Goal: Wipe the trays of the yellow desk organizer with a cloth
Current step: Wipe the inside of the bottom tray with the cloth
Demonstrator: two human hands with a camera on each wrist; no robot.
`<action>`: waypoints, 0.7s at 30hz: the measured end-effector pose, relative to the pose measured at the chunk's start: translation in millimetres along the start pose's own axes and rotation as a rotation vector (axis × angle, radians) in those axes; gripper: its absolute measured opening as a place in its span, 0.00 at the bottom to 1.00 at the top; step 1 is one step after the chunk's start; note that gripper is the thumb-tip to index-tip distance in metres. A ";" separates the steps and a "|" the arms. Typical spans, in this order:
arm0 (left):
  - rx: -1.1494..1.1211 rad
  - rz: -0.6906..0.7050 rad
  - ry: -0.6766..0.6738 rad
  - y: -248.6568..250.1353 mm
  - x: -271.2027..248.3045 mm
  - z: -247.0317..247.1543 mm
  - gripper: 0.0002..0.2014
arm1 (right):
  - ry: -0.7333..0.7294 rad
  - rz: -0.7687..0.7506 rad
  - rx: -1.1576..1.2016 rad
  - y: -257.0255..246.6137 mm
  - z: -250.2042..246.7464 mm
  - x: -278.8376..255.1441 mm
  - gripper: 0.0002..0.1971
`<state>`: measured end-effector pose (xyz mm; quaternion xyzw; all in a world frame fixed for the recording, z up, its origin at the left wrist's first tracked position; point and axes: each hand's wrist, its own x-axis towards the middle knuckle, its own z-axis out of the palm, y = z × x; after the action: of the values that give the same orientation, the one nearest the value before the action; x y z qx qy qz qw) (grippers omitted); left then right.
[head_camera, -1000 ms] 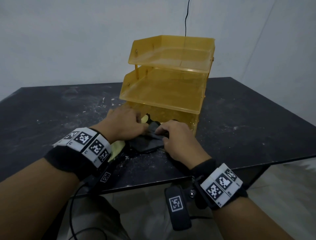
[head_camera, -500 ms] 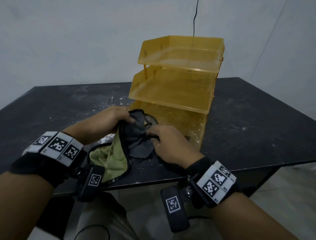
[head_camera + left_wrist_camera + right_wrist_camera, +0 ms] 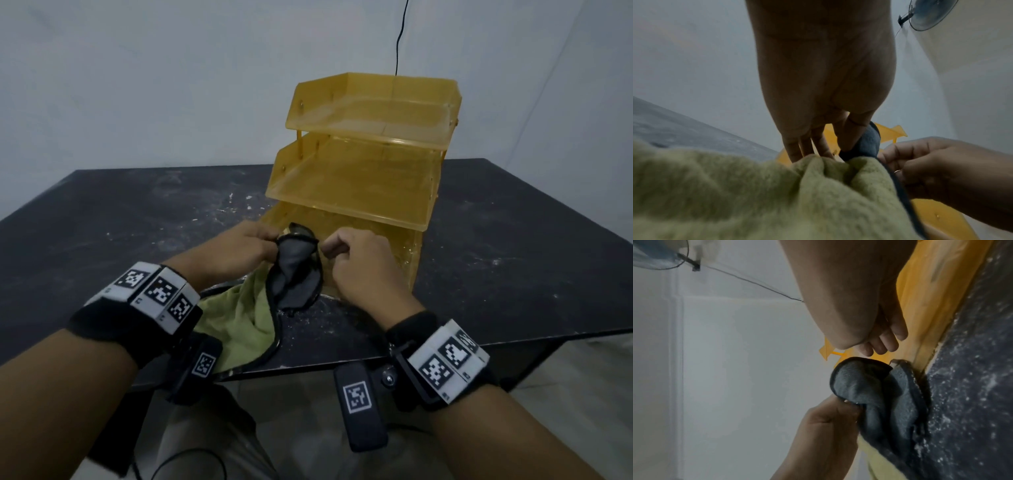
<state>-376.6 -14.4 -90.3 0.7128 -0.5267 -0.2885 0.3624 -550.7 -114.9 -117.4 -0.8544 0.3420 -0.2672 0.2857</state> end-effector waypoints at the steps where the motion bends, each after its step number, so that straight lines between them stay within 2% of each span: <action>1: 0.013 0.007 -0.043 -1.0 3.0 2.7 0.10 | 0.011 -0.008 0.019 1.2 -1.1 -1.2 0.19; 3: 0.085 0.050 -0.138 -0.7 7.7 9.8 0.11 | 0.046 -0.014 0.028 4.4 -4.7 -5.4 0.17; 4: 0.148 0.081 -0.152 1.2 8.9 12.2 0.15 | 0.069 -0.014 0.022 6.5 -6.4 -6.7 0.15; 6: 0.258 0.159 -0.117 2.1 13.1 15.2 0.21 | 0.102 0.016 0.046 6.8 -9.6 -8.5 0.08; 7: 0.296 0.173 -0.077 1.7 15.9 16.5 0.19 | 0.090 0.059 0.066 5.3 -10.7 -8.2 0.06; 9: 0.333 0.107 0.016 2.9 19.5 20.0 0.12 | 0.021 0.140 0.031 2.6 -9.9 -4.6 0.18; 10: 0.344 0.033 0.041 3.8 20.5 22.1 0.14 | -0.020 0.165 0.005 2.7 -7.7 -0.5 0.20; 12: 0.332 -0.085 0.047 5.1 22.1 24.1 0.21 | -0.072 0.170 0.055 2.7 -1.0 6.6 0.18; 14: 0.282 -0.089 0.037 9.7 21.0 22.5 0.27 | -0.079 0.130 0.209 3.8 2.7 9.9 0.16; 15: 0.279 -0.075 0.025 12.7 19.1 20.4 0.26 | -0.064 0.100 0.284 3.2 2.3 9.5 0.16; 18: 0.338 -0.073 0.044 17.6 10.9 9.4 0.07 | -0.011 -0.023 0.430 1.5 0.6 8.7 0.15; 19: 0.320 -0.074 0.078 18.0 6.8 5.1 0.05 | -0.013 -0.059 0.459 1.4 1.3 8.7 0.16; 21: 0.239 -0.062 0.157 18.8 -3.7 -2.7 0.10 | -0.023 -0.112 0.509 1.5 5.0 8.9 0.18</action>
<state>-385.6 -13.8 -73.3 0.7871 -0.5050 -0.1781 0.3062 -542.6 -120.8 -119.5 -0.7756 0.2127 -0.3502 0.4801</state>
